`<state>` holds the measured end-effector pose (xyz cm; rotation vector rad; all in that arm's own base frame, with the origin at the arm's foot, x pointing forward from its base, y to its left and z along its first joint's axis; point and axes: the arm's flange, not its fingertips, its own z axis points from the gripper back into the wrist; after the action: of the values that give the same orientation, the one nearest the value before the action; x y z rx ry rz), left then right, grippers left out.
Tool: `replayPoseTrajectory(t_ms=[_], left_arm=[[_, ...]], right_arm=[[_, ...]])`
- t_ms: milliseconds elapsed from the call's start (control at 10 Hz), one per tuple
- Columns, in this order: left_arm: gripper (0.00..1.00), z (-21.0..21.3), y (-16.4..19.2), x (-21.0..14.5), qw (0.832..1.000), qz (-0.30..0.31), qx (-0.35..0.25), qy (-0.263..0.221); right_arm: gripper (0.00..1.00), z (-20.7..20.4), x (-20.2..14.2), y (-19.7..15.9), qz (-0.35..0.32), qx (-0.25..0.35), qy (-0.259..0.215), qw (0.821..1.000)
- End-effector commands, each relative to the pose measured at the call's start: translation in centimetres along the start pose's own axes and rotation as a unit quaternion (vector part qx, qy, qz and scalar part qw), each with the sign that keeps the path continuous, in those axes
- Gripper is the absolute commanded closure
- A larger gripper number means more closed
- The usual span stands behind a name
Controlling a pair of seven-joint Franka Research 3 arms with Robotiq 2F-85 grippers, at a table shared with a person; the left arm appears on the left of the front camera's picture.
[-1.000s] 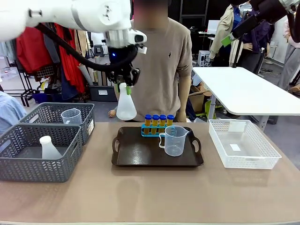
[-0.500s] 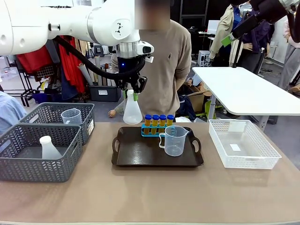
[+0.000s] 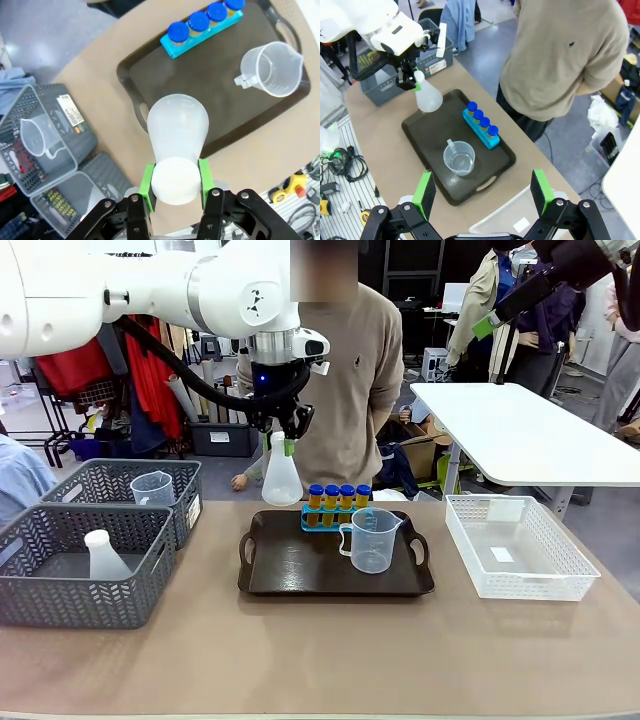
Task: Prepare the laboratory tools.
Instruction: Pick up one Small flask and place it on the Handle tray.
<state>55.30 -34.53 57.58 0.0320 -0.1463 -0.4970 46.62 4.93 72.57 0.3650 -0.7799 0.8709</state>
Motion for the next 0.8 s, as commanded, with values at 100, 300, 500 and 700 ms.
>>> replayPoseTrajectory(t_ms=[100, 300, 500, 700], left_arm=[[1.00, -2.5, -0.4, 1.1, 0.999, -0.039, 0.005, -0.013], [1.00, -4.5, -1.4, 1.6, 0.998, -0.057, -0.018, -0.018], [1.00, -7.3, -1.6, 1.8, 0.998, -0.050, -0.040, 0.014], [1.00, -10.0, -2.7, 1.6, 0.997, -0.053, -0.040, 0.029]], right_arm=[[0.00, 0.1, 0.0, 0.1, 0.001, 0.001, -0.003, 1.000], [0.00, 0.1, 0.0, 0.1, 0.001, 0.001, -0.003, 1.000], [0.00, 0.1, 0.0, 0.1, 0.001, 0.001, -0.003, 1.000], [0.00, 0.1, 0.0, 0.1, 0.001, 0.001, -0.003, 1.000]])
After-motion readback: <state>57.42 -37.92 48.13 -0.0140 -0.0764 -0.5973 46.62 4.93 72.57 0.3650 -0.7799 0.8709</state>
